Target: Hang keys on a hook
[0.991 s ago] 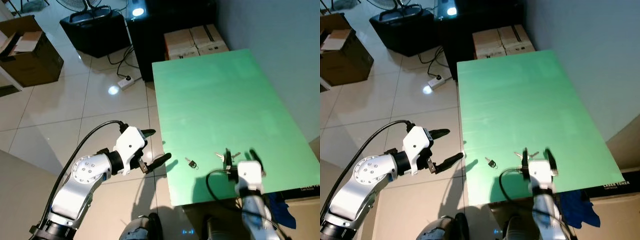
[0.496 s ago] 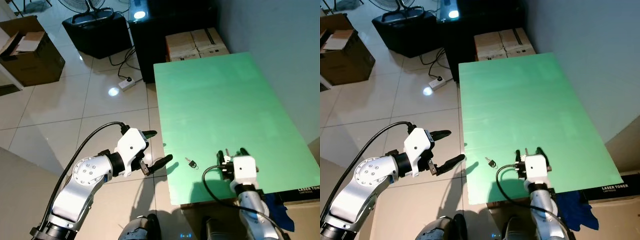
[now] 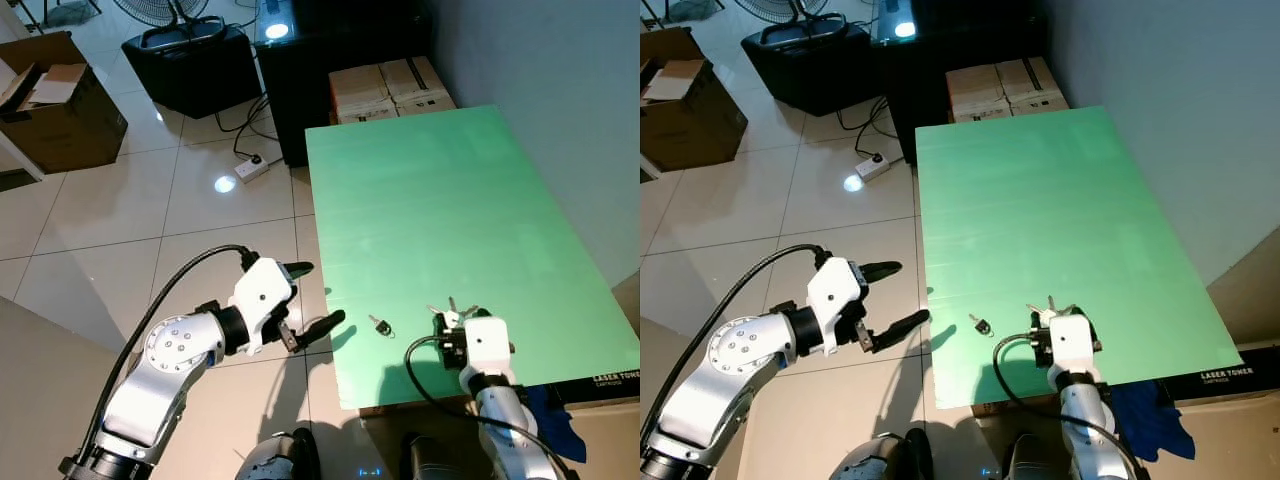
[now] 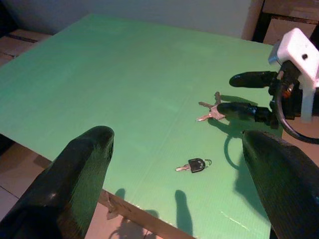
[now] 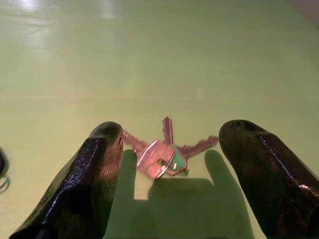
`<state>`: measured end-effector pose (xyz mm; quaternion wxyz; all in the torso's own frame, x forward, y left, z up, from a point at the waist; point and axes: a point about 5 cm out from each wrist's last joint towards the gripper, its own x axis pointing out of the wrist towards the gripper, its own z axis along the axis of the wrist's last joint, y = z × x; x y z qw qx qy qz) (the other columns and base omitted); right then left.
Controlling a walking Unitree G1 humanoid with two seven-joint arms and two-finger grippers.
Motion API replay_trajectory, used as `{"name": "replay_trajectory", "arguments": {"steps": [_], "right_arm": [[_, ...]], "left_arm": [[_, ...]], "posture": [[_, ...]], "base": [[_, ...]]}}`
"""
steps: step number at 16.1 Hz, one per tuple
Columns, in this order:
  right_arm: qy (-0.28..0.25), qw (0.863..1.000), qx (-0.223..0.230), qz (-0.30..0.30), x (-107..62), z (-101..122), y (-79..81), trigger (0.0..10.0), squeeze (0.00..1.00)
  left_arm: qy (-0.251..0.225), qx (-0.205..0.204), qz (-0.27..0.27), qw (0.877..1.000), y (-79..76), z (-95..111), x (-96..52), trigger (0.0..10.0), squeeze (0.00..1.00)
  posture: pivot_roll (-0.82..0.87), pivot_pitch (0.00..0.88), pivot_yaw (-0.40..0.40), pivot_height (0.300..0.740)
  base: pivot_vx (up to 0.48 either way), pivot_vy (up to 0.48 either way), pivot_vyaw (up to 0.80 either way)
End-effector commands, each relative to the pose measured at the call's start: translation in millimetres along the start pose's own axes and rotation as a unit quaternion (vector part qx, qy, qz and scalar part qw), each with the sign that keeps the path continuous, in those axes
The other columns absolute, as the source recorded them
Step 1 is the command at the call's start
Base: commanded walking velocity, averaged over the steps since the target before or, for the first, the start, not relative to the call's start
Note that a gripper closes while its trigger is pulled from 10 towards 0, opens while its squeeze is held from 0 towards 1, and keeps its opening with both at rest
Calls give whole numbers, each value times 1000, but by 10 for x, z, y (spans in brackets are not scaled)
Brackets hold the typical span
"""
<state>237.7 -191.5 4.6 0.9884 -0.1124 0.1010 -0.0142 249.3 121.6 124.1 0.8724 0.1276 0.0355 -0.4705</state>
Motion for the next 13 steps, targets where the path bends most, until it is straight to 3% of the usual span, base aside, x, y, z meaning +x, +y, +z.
{"name": "replay_trajectory", "arguments": {"steps": [1, 9, 10, 11, 12, 13], "right_arm": [[20, 1000, 11, 3, -12, -55, 4, 10000, 0], [44, 999, 18, 11, 52, -87, -25, 9490, 0], [45, 999, 19, 12, 54, -91, -21, 8627, 0], [53, 998, 22, 12, 50, -117, -12, 4941, 0], [57, 998, 24, 12, 48, -131, -9, 4941, 0], [62, 998, 26, 13, 46, -144, -5, 3569, 0]], "left_arm": [[8, 4, 1, 1000, 0, -1, -36, 10000, 0], [9, 6, -1, 1000, 8, 7, -27, 10000, 0], [9, 7, -1, 1000, 9, 8, -27, 10000, 0], [9, 7, -1, 1000, 10, 10, -25, 10000, 0], [9, 7, -1, 1000, 11, 11, -25, 10000, 0], [10, 7, -1, 1000, 13, 12, -25, 10000, 0]], "posture": [[-18, 171, 134, 740], [-13, 175, 135, 740], [-14, 176, 137, 740], [-11, 180, 138, 740], [-11, 180, 138, 740], [-10, 181, 138, 740]], "base": [[0, 0, 0], [0, 0, 0], [0, 0, 0], [0, 0, 0], [0, 0, 0], [0, 0, 0]]}}
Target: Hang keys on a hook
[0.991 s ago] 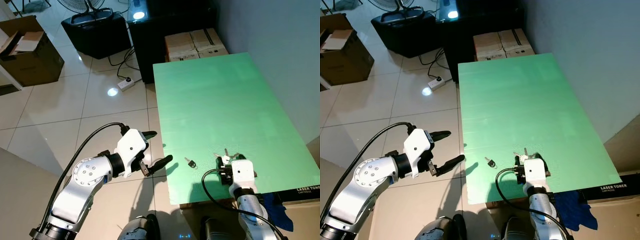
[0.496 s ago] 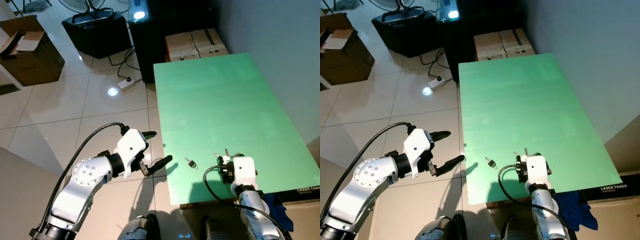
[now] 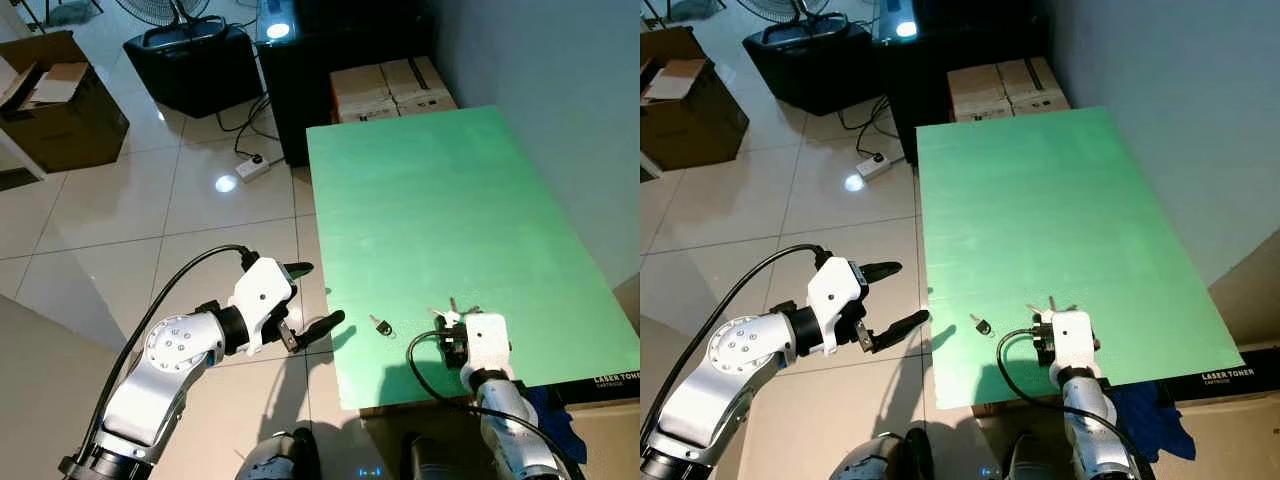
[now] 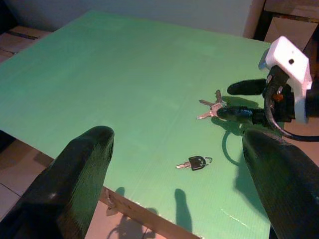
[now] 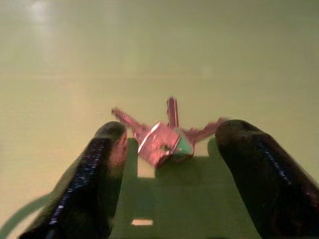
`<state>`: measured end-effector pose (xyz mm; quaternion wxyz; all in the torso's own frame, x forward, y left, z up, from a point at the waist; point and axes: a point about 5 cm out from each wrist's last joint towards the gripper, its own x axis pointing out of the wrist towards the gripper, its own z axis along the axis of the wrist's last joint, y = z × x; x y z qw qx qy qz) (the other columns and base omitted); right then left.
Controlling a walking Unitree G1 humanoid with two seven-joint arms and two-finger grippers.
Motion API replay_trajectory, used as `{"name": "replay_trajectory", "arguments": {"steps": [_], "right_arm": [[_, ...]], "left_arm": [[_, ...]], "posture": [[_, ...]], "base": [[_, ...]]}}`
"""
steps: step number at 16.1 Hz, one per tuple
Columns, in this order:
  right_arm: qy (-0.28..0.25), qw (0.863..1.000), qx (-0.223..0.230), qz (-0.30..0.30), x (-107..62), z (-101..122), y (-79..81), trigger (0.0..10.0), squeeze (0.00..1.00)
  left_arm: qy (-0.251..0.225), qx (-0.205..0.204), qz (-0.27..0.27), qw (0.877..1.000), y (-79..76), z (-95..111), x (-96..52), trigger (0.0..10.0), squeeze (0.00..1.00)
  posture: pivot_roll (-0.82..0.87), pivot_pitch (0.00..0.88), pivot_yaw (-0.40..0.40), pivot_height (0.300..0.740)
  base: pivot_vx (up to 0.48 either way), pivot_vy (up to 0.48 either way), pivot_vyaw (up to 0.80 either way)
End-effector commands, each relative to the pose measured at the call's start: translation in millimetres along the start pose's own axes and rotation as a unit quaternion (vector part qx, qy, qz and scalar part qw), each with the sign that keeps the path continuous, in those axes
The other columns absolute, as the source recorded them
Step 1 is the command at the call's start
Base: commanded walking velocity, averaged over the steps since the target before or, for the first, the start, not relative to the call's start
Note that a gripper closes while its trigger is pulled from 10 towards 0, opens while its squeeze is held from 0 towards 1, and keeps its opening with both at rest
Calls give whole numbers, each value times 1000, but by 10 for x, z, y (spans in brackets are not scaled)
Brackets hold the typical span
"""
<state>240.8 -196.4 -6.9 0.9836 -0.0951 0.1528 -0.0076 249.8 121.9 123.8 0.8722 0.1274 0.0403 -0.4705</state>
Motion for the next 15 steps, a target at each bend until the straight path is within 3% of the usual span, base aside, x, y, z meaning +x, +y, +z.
{"name": "replay_trajectory", "arguments": {"steps": [1, 2, 15], "right_arm": [[16, 1000, 14, 1, -8, -48, 21, 627, 0], [18, 1000, 16, 1, -9, -55, 20, 0, 0], [31, 999, 25, -2, -1, -101, -16, 0, 0]], "left_arm": [[6, 9, 0, 1000, 10, 18, -27, 10000, 0], [6, 9, 0, 1000, 10, 18, -26, 10000, 0], [6, 8, -1, 1000, 23, 28, -11, 10000, 0]], "posture": [[-9, 183, 138, 740], [-11, 183, 139, 740], [-9, 183, 143, 740]], "base": [[0, 0, 0], [0, 0, 0], [0, 0, 0]]}}
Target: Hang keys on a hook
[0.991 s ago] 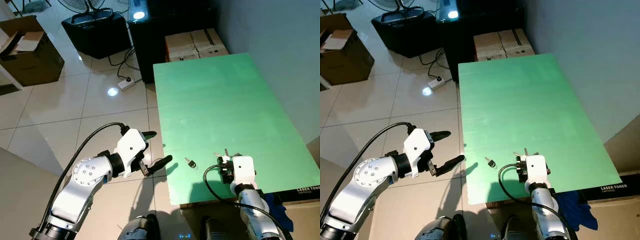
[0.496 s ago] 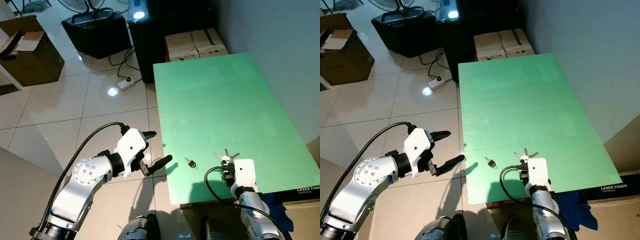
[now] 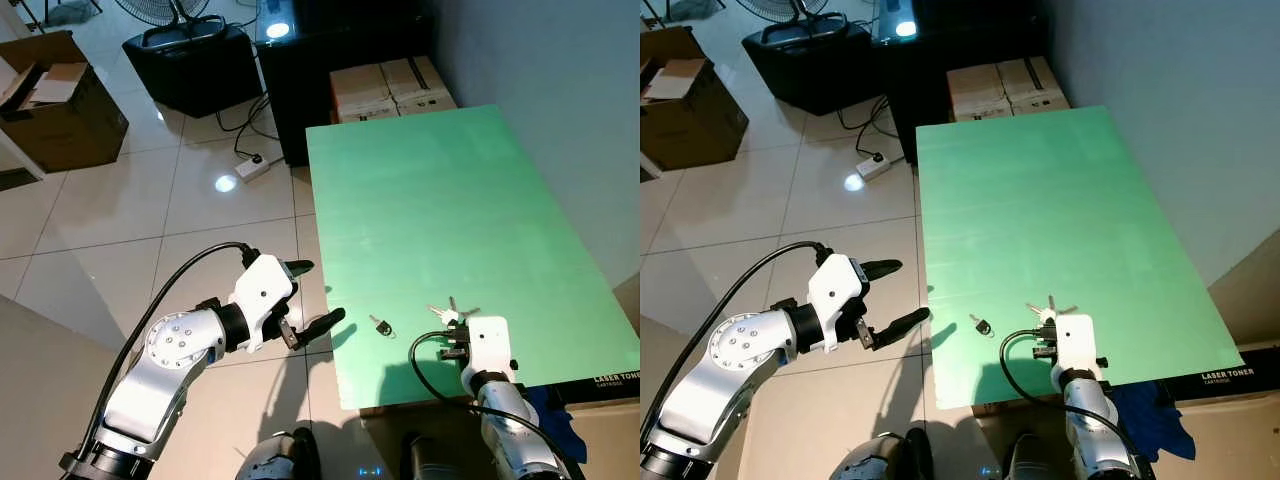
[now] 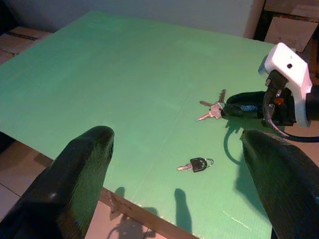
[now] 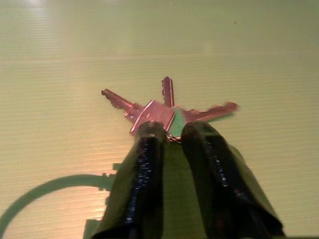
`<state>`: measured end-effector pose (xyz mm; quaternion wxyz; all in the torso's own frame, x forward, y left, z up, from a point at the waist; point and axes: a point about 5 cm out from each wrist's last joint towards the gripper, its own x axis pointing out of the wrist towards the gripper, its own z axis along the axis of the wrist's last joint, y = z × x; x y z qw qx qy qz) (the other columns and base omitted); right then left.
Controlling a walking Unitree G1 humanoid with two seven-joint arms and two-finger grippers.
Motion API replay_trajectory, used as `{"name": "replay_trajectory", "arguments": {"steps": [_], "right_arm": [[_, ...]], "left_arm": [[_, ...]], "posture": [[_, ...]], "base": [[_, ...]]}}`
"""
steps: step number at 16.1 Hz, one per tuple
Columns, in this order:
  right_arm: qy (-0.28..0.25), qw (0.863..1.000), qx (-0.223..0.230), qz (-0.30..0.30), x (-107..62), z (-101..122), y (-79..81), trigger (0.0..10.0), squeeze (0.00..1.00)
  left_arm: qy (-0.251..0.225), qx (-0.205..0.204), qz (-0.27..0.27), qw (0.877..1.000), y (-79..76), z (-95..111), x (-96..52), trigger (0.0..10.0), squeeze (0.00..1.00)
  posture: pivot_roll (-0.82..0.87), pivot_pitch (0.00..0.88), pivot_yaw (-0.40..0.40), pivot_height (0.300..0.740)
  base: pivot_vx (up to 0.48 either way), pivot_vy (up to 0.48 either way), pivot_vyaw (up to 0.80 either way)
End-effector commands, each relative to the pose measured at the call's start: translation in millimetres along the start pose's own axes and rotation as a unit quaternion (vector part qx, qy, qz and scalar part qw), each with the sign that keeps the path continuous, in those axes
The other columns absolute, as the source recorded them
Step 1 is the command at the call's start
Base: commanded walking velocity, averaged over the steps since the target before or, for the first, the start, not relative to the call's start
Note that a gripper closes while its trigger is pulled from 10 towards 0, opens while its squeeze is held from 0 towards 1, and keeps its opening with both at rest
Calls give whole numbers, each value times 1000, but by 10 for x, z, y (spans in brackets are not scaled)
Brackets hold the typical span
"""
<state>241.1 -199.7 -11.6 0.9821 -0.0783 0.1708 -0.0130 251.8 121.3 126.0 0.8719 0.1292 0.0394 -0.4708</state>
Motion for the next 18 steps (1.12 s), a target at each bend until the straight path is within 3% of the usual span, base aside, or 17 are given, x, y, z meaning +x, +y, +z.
{"name": "replay_trajectory", "arguments": {"steps": [1, 9, 13, 15, 17, 18], "right_arm": [[13, 1000, 8, -1, -18, -56, 3, 0, 0], [-15, 1000, 15, -4, -10, 8, -18, 0, 0], [-110, 993, -33, 7, 12, 325, -17, 0, 0], [-168, 983, -62, -28, 7, 549, -74, 0, 0], [-178, 981, -65, -37, 18, 613, -80, 0, 0], [-158, 985, -67, -26, 40, 579, -48, 0, 0]], "left_arm": [[7, 6, -1, 1000, 4, 6, -23, 10000, 0], [7, 5, -3, 1000, 10, 3, -20, 10000, 0], [7, 8, -2, 1000, 16, 2, -19, 10000, 0], [6, 8, -2, 1000, 16, 1, -17, 10000, 0], [6, 9, -3, 1000, 17, 1, -16, 10000, 0], [6, 9, -3, 1000, 17, 0, -15, 10000, 0]], "posture": [[-9, 183, 145, 740], [-14, 179, 148, 740], [-17, 172, 149, 740], [-20, 164, 149, 740], [-20, 159, 148, 740], [-21, 157, 148, 740]], "base": [[0, 0, 0], [0, 0, 0], [0, 0, 0], [0, 0, 0], [0, 0, 0], [0, 0, 0]]}}
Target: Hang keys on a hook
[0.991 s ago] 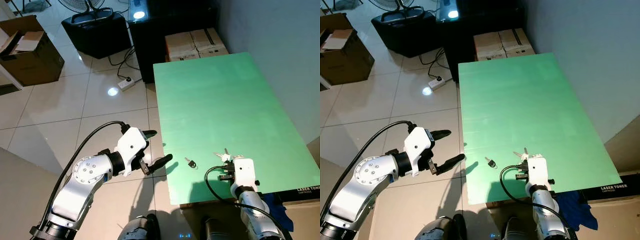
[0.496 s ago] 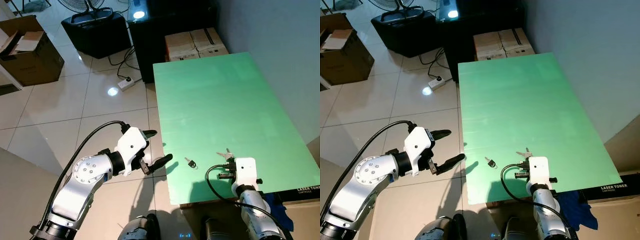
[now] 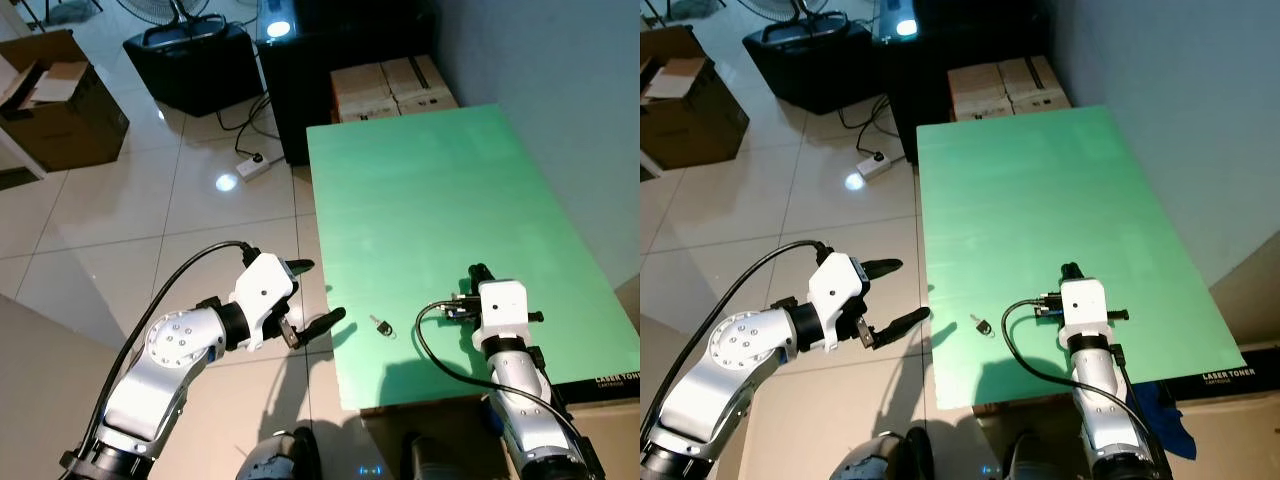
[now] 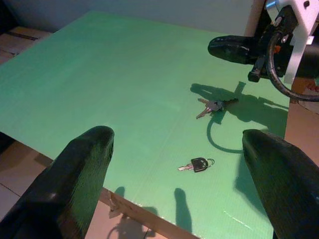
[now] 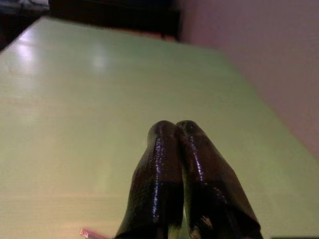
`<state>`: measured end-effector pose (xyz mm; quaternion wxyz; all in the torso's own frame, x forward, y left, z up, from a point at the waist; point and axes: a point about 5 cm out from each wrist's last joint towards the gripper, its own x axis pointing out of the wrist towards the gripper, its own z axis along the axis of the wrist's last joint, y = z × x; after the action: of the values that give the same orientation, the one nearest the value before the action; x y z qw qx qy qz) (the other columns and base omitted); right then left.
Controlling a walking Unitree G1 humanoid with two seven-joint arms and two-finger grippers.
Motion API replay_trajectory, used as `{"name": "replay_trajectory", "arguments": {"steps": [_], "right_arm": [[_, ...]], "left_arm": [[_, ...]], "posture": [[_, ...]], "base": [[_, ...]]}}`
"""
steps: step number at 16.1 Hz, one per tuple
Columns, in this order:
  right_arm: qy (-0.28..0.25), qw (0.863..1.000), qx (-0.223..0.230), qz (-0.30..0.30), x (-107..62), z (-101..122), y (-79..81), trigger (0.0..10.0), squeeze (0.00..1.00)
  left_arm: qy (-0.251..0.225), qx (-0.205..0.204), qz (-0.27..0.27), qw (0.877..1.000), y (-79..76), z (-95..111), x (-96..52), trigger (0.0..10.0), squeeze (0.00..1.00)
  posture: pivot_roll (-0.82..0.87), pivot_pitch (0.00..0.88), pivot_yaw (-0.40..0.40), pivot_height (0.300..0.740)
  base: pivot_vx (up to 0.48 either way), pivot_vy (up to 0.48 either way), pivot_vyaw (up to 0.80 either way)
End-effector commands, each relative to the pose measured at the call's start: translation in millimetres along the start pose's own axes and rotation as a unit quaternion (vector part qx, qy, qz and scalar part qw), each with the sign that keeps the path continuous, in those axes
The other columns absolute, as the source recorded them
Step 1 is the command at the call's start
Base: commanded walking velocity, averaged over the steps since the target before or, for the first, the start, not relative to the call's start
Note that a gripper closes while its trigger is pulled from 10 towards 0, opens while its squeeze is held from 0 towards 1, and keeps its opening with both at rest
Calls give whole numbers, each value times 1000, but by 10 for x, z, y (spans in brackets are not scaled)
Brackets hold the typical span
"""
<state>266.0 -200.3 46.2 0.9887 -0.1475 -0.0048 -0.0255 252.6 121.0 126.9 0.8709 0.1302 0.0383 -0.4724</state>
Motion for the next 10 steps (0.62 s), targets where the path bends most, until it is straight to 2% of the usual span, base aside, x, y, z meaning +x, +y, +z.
{"name": "replay_trajectory", "arguments": {"steps": [1, 2, 3, 4, 10], "right_arm": [[48, 998, 0, 32, -31, -113, 110, 0, 0], [85, 994, -3, 68, -87, -220, 207, 10000, 0], [96, 991, -28, 94, -158, -276, 278, 10000, 1000], [96, 990, -34, 98, -172, -282, 290, 10000, 1000], [118, 992, 8, 51, -224, -352, 247, 10000, 1000]], "left_arm": [[7, 8, -1, 1000, 11, -11, -20, 10000, 0], [7, 8, -2, 1000, 7, -12, -19, 10000, 0], [8, 9, -3, 1000, 4, -11, -21, 10000, 0], [8, 9, -3, 1000, 3, -11, -21, 10000, 0], [8, 9, -4, 1000, 10, -8, -29, 10000, 0]], "posture": [[-21, 157, 148, 740], [-21, 156, 146, 740], [-19, 157, 145, 740], [-19, 157, 145, 740], [-13, 165, 152, 740]], "base": [[0, 0, 0], [0, 0, 0], [0, 0, 0], [0, 0, 0], [0, 0, 0]]}}
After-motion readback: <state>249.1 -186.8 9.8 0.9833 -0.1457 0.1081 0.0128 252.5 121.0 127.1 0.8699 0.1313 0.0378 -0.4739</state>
